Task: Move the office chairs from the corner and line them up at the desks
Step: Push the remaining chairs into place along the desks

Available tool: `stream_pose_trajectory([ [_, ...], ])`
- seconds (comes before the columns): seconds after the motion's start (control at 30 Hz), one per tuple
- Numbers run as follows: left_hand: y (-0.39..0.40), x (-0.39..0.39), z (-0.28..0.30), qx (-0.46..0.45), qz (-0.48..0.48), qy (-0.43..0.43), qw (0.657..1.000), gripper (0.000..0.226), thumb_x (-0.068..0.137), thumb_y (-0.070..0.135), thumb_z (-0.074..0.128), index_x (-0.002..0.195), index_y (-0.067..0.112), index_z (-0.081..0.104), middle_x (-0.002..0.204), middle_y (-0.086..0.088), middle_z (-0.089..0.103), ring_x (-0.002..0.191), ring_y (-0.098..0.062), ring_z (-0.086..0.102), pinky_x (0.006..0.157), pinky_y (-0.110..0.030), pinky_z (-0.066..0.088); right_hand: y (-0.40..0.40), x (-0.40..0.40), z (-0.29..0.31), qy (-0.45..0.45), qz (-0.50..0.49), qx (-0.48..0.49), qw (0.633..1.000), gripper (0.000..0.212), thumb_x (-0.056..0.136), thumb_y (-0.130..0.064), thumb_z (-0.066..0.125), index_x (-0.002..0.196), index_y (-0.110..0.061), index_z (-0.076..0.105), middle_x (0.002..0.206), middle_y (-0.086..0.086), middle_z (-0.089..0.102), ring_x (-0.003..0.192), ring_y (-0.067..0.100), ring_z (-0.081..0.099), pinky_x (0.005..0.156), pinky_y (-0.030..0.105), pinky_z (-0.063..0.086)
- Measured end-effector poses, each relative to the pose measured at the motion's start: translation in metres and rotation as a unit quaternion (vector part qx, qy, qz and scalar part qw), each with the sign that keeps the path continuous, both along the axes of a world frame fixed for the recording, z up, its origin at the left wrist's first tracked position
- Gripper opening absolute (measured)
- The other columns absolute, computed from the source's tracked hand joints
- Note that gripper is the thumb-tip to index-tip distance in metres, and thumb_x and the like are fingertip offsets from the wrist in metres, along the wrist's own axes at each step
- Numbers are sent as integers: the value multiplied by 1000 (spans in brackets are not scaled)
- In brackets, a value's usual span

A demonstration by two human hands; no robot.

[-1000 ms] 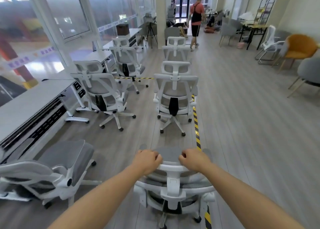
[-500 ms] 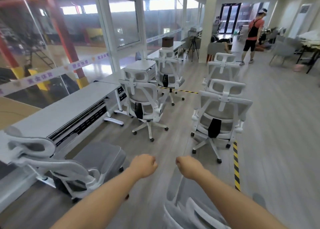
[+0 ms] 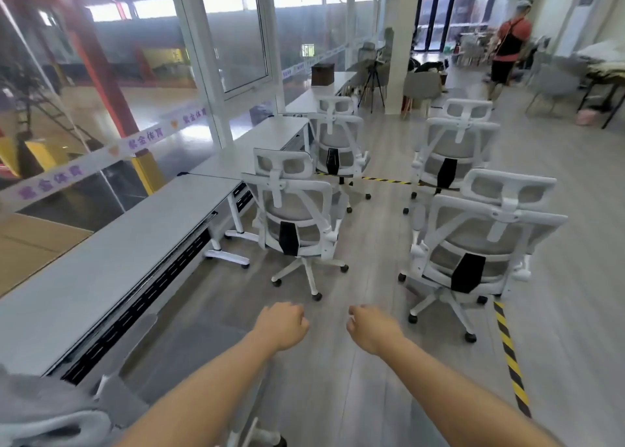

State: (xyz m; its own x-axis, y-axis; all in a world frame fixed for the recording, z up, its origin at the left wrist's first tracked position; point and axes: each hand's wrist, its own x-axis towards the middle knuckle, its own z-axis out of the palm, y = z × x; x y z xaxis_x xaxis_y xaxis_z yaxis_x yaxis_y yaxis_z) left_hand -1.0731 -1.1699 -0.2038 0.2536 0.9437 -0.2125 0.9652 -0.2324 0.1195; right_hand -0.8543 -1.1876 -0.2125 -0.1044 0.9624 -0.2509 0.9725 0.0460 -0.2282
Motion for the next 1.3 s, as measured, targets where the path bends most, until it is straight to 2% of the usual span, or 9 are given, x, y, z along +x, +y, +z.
stream_pose_trajectory([
  [0.2, 122, 30, -1, -13, -47, 5, 999, 36, 96, 35, 35, 117, 18, 59, 121, -6, 59, 113, -31, 55, 95, -42, 41, 106, 26, -11, 2, -43, 23, 999, 38, 99, -34, 35, 127, -17, 55, 125, 7, 59, 109, 31, 57, 82, 37, 47],
  [0.33, 219, 65, -2, 0, -75, 0, 997, 34, 95, 35, 36, 108, 14, 59, 114, -8, 61, 104, -31, 57, 86, -40, 42, 193, 67, -17, -3, -61, 31, 998, 36, 100, -33, 34, 123, -15, 55, 121, 8, 59, 106, 31, 58, 76, 34, 41],
  [0.4, 268, 83, 2, -2, -79, -9, 997, 34, 95, 34, 38, 110, 13, 60, 115, -8, 61, 102, -30, 57, 82, -37, 42, 239, 88, -12, 0, -76, 23, 997, 33, 101, -32, 34, 119, -14, 54, 117, 10, 60, 103, 31, 58, 75, 34, 41],
  [0.53, 370, 122, 26, 3, -102, 14, 995, 35, 96, 34, 39, 113, 14, 62, 114, -6, 61, 101, -29, 58, 86, -39, 44, 342, 130, 10, 11, -90, 22, 996, 34, 101, -31, 34, 122, -14, 53, 121, 10, 60, 104, 32, 59, 82, 37, 47],
  [0.7, 491, 167, 39, 14, -111, 1, 994, 37, 97, 37, 37, 114, 13, 61, 116, -9, 62, 103, -32, 59, 81, -39, 43, 459, 172, 30, 4, -103, 55, 993, 38, 100, -31, 34, 129, -14, 52, 126, 9, 59, 107, 32, 59, 88, 38, 47],
  [0.87, 613, 203, 41, 26, -115, 10, 993, 35, 96, 35, 37, 107, 12, 60, 111, -11, 61, 102, -34, 58, 84, -41, 43, 579, 201, 29, 4, -114, 71, 991, 40, 99, -32, 36, 130, -13, 54, 123, 10, 60, 105, 30, 59, 85, 38, 50],
  [1.13, 827, 248, 35, 8, -117, 17, 993, 40, 96, 37, 35, 121, 15, 57, 118, -10, 59, 111, -32, 55, 96, -44, 40, 780, 244, 36, 3, -135, 53, 989, 36, 101, -30, 37, 129, -14, 53, 122, 9, 59, 107, 27, 57, 81, 34, 45],
  [1.2, 876, 260, 38, 8, -120, 18, 993, 38, 96, 37, 35, 118, 14, 56, 117, -10, 59, 111, -32, 55, 96, -45, 40, 826, 257, 40, -2, -134, 62, 989, 34, 100, -30, 36, 124, -15, 54, 120, 7, 59, 105, 26, 56, 80, 35, 46],
  [1.3, 950, 281, 42, 11, -118, 9, 993, 33, 94, 34, 36, 109, 14, 57, 114, -10, 61, 106, -33, 57, 95, -45, 42, 897, 278, 47, 1, -135, 64, 989, 20, 99, -28, 36, 99, -15, 52, 98, 4, 57, 93, 26, 56, 70, 34, 43],
])
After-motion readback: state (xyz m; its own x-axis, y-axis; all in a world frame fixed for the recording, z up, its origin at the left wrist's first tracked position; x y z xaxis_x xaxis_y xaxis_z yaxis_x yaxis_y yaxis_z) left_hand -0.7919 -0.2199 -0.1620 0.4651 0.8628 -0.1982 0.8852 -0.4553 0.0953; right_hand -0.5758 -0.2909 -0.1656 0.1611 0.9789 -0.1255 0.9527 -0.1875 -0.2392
